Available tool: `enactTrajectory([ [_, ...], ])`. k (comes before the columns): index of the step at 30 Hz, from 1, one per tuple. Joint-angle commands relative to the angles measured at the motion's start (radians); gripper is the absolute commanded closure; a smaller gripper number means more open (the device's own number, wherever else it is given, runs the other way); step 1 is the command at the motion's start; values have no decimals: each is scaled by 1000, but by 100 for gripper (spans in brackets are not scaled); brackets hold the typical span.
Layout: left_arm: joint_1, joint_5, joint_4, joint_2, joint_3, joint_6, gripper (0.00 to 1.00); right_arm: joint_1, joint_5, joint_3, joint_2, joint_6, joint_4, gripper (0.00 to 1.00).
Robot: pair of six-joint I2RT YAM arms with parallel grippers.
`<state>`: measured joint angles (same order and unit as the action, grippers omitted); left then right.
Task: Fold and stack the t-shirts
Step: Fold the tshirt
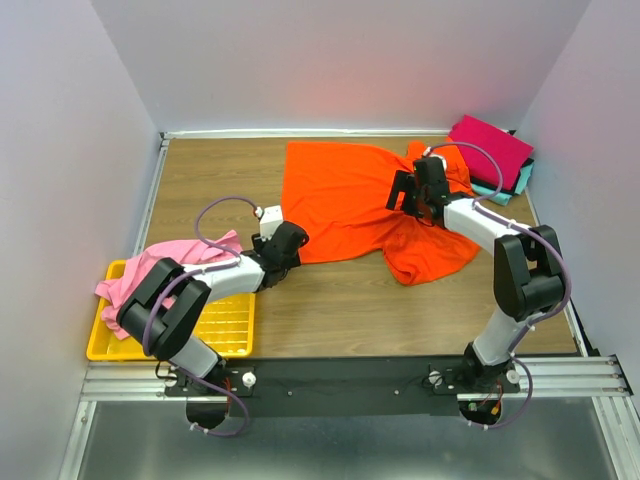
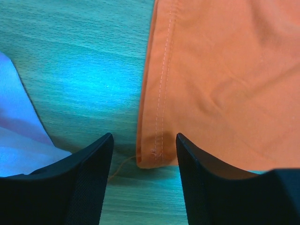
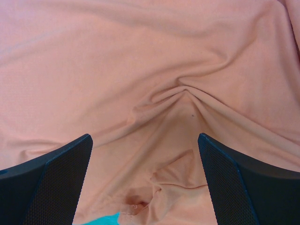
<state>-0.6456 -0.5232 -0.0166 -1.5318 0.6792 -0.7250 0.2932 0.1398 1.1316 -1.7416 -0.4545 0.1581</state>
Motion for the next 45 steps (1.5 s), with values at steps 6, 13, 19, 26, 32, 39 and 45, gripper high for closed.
enactTrajectory([
  [6,-8,35,6,-5,-13,-5,46,-3,-11,-1,-13,2,0,0],
  [13,-22,38,-13,27,-46,-34,54,-2,-14,-4,-9,0,0,0],
  [19,-28,34,-16,33,-52,-40,70,-3,-20,-16,13,-1,0,0],
  [26,-48,25,-6,33,-53,-36,100,-2,-35,-41,53,-7,1,0],
  [32,-48,28,93,30,-38,33,100,12,-19,-139,178,-39,1,0],
  [39,-31,13,185,16,46,151,100,112,99,-245,388,-110,156,0],
  [45,-8,28,236,42,40,194,100,167,140,-386,528,-206,300,9],
])
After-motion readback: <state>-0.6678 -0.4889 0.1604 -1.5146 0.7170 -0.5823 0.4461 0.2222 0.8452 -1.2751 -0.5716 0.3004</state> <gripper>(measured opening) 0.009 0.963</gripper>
